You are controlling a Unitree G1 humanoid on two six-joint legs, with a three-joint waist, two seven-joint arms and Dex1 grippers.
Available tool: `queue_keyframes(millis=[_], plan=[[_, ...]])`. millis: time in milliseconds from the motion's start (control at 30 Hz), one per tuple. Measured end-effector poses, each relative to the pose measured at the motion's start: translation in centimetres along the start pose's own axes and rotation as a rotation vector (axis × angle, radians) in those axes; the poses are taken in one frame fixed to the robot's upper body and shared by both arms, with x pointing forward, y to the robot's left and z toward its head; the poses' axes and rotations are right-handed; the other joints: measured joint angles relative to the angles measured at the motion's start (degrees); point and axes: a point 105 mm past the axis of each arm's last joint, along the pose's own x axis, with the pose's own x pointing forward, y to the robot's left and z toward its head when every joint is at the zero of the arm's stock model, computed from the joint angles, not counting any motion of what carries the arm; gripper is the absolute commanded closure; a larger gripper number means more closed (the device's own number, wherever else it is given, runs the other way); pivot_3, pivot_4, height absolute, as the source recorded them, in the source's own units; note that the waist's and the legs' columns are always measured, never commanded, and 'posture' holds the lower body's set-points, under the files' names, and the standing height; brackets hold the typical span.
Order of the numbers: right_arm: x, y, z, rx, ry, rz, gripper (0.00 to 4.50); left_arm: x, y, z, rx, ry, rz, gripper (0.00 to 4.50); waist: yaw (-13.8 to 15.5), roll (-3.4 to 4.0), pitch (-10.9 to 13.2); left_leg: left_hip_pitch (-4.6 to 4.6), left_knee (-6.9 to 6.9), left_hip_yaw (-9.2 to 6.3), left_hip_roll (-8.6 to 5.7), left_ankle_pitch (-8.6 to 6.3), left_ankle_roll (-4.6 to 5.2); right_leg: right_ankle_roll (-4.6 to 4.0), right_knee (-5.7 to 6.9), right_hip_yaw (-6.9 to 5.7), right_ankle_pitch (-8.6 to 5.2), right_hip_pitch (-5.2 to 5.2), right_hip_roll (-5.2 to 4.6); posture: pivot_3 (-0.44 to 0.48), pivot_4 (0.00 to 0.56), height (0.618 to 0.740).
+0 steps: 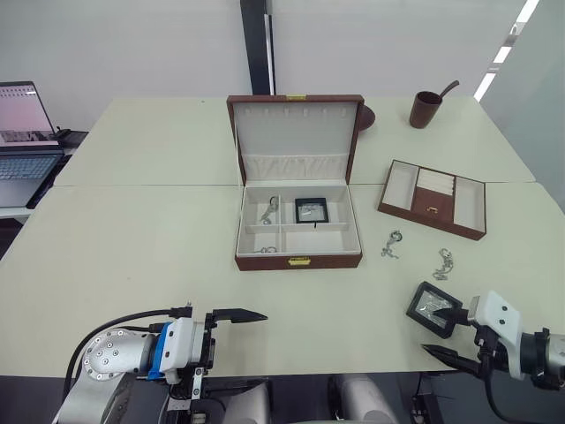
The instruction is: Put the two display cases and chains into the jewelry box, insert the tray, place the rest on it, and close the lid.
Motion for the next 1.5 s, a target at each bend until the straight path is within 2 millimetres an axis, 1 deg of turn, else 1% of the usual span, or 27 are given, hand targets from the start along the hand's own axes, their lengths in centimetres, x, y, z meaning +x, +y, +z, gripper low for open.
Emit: queue_keyframes(millis=[100,267,367,500,567,633,700,800,867,900,933,1000,1100,1133,1200,1233,1300,1333,1433,1500], plan=[[0.1,0.0,-0.1,-0.016,0.005,-0.002,2.58,0.0,0.0,-0.1,-0.004,-0.003,0.003,0.0,0.0,0.0,0.0,0.01,0.0,0.0,0.0,0.0,0.0,0.0,0.0,0.0,0.0,0.0,0.0,0.0,0.15,0.74],[0.2,-0.3,-0.2,-0.027,0.011,-0.018,3.84,-0.2,0.2,-0.3,-0.018,-0.006,0.013,0.0,0.0,0.0,0.0,0.0,0.0,0.0,0.0,0.0,0.0,-0.03,0.0,0.0,0.02,0.0,0.0,0.0,0.15,0.74],[0.2,-0.5,-0.1,-0.032,0.006,-0.023,4.48,-0.2,0.3,-0.4,-0.023,-0.005,0.015,0.0,0.0,0.0,0.0,0.02,0.0,0.0,0.0,0.0,0.0,-0.03,0.0,0.0,0.02,0.0,0.0,0.0,0.15,0.74],[0.2,-0.7,0.4,-0.035,-0.009,-0.016,4.48,-0.2,0.9,-0.1,-0.021,-0.014,0.047,0.0,0.0,0.0,0.0,0.01,0.0,-0.01,0.0,0.0,0.0,-0.03,0.0,0.0,0.02,0.0,0.0,0.0,0.15,0.74],[0.2,-0.8,1.4,-0.041,-0.03,0.011,4.48,-0.2,1.7,0.4,-0.028,-0.026,0.093,0.0,-0.1,0.01,0.0,0.02,0.01,0.01,0.01,0.0,0.0,-0.05,0.02,0.02,0.03,0.0,0.0,0.0,0.15,0.74],[0.0,-1.2,2.8,-0.067,-0.061,0.022,4.48,-0.2,2.2,1.0,-0.022,-0.036,0.134,0.0,-0.2,0.01,0.0,0.03,0.0,-0.01,0.03,0.0,0.0,-0.06,0.02,0.01,0.04,0.0,0.02,0.0,0.15,0.74],[-0.3,-1.7,4.0,-0.078,-0.083,0.027,4.48,-0.4,2.5,1.2,-0.031,-0.033,0.168,0.0,-0.1,0.0,0.0,0.02,-0.01,-0.03,0.03,0.0,0.0,-0.06,0.02,0.0,0.04,0.01,0.04,0.0,0.15,0.74],[-0.6,-2.1,6.9,-0.123,-0.129,0.071,4.48,-1.2,3.1,1.3,-0.051,-0.013,0.266,0.0,-0.2,0.0,0.0,0.03,0.01,-0.05,0.05,0.0,0.0,-0.07,0.03,-0.01,0.05,0.01,0.05,0.0,0.15,0.74],[-0.8,-2.1,9.1,-0.166,-0.167,0.111,4.48,-1.8,4.0,1.8,-0.047,-0.011,0.343,0.0,-0.1,-0.01,0.0,0.03,0.02,-0.06,0.05,0.0,0.0,-0.07,0.03,-0.02,0.05,0.02,0.05,0.0,0.15,0.74],[-0.8,-2.1,9.9,-0.177,-0.184,0.129,4.48,-2.1,4.3,2.1,-0.044,-0.013,0.371,0.0,-0.1,-0.03,0.0,0.02,0.01,-0.06,0.05,0.0,0.0,-0.07,0.02,-0.02,0.05,0.02,0.05,0.0,0.15,0.74],[-0.5,-2.0,10.9,-0.193,-0.205,0.157,4.48,-2.3,4.3,2.4,-0.055,-0.018,0.408,0.0,-0.1,-0.1,0.0,0.02,0.01,-0.05,0.06,0.0,0.0,-0.07,0.01,-0.02,0.05,0.02,0.05,0.0,0.15,0.74],[0.1,-1.8,12.4,-0.222,-0.232,0.21,4.48,-2.1,4.0,3.0,-0.081,-0.032,0.437,0.0,-0.2,-0.12,0.1,0.01,0.0,-0.03,0.05,0.0,0.0,-0.08,0.01,0.0,0.05,0.0,0.01,0.0,0.15,0.74],[0.9,-2.1,13.6,-0.236,-0.237,0.254,4.48,-1.9,3.4,3.2,-0.128,-0.042,0.466,0.0,-0.1,-0.12,0.1,0.02,0.0,-0.05,0.04,0.0,0.0,-0.09,0.0,-0.03,0.05,0.0,0.0,0.0,0.15,0.74],[1.2,-2.3,14.0,-0.236,-0.239,0.269,4.48,-2.0,3.3,3.2,-0.142,-0.047,0.487,0.0,0.0,-0.13,0.1,0.01,0.01,-0.06,0.04,0.0,0.0,-0.09,0.01,-0.04,0.05,0.0,0.0,0.0,0.15,0.74],[2.1,-2.4,15.4,-0.268,-0.255,0.312,4.48,-2.4,3.6,3.3,-0.165,-0.058,0.54,0.0,0.0,-0.13,0.1,0.03,0.02,-0.04,0.05,0.0,0.0,-0.09,0.03,-0.03,0.06,-0.02,0.0,0.0,0.15,0.74],[2.7,-2.4,16.4,-0.3,-0.261,0.333,4.48,-2.9,3.8,3.5,-0.17,-0.06,0.576,0.0,-0.2,-0.12,0.1,0.05,0.03,-0.04,0.05,0.0,0.0,-0.09,0.04,-0.03,0.06,-0.02,0.0,0.0,0.15,0.74],[3.7,-2.8,17.6,-0.346,-0.252,0.345,4.48,-3.4,4.0,4.1,-0.154,-0.065,0.614,0.0,-0.2,-0.11,0.1,0.05,0.0,-0.04,0.08,0.0,0.0,-0.1,0.05,-0.04,0.06,-0.04,0.02,0.0,0.15,0.74],[4.2,-3.0,18.0,-0.356,-0.25,0.345,4.48,-3.5,4.0,4.1,-0.158,-0.063,0.622,0.0,-0.2,-0.11,0.1,0.04,0.0,-0.05,0.07,0.0,0.0,-0.11,0.05,-0.05,0.06,-0.04,0.02,0.0,0.15,0.74],[6.7,-3.3,19.6,-0.387,-0.246,0.367,4.48,-4.1,3.8,3.8,-0.179,-0.055,0.669,0.0,-0.3,-0.11,0.1,-0.03,-0.02,-0.03,0.07,0.0,0.0,-0.13,0.07,-0.04,0.07,-0.15,0.01,0.0,0.15,0.74],[8.0,-3.3,20.1,-0.417,-0.223,0.367,4.48,-4.3,3.8,3.8,-0.181,-0.054,0.693,0.0,-0.1,-0.1,0.1,-0.05,-0.02,-0.08,0.07,0.0,0.0,-0.13,0.07,-0.09,0.07,-0.16,0.0,0.0,0.15,0.74]])
